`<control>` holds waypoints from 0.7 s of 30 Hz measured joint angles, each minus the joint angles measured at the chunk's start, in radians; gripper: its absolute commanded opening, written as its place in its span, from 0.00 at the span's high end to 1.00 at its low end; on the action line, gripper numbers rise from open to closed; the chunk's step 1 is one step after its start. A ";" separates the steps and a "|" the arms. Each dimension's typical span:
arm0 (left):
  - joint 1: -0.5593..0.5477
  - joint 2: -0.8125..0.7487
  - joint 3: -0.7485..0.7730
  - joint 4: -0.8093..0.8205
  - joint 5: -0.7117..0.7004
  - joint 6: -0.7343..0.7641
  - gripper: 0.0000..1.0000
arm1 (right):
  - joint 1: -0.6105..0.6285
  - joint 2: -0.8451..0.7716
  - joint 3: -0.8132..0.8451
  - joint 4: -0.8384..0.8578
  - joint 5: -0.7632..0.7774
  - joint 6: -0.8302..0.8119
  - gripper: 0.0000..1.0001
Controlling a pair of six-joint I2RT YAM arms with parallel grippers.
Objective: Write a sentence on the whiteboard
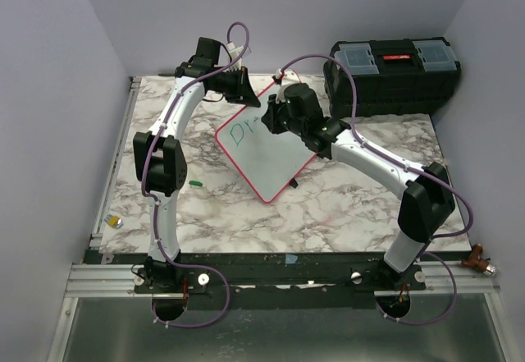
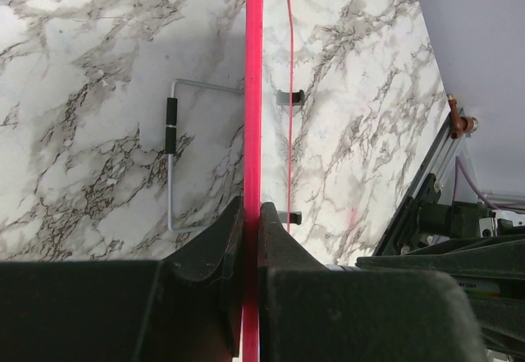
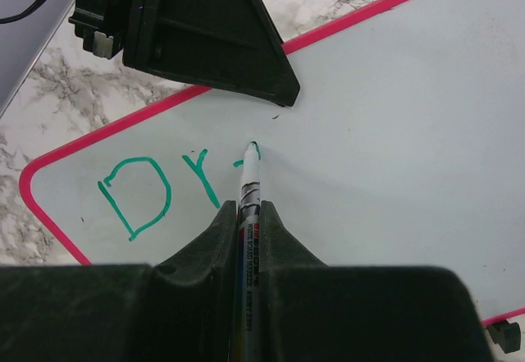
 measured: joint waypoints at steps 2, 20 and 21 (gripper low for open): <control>0.000 0.000 0.000 0.000 0.000 0.000 1.00 | -0.003 0.000 0.000 0.002 -0.013 -0.001 0.99; 0.000 0.000 0.000 -0.001 -0.008 0.000 1.00 | -0.008 -0.032 -0.087 0.069 -0.088 0.003 0.99; 0.000 0.000 0.000 -0.001 -0.008 0.000 1.00 | -0.008 -0.036 -0.095 0.071 -0.089 0.005 0.99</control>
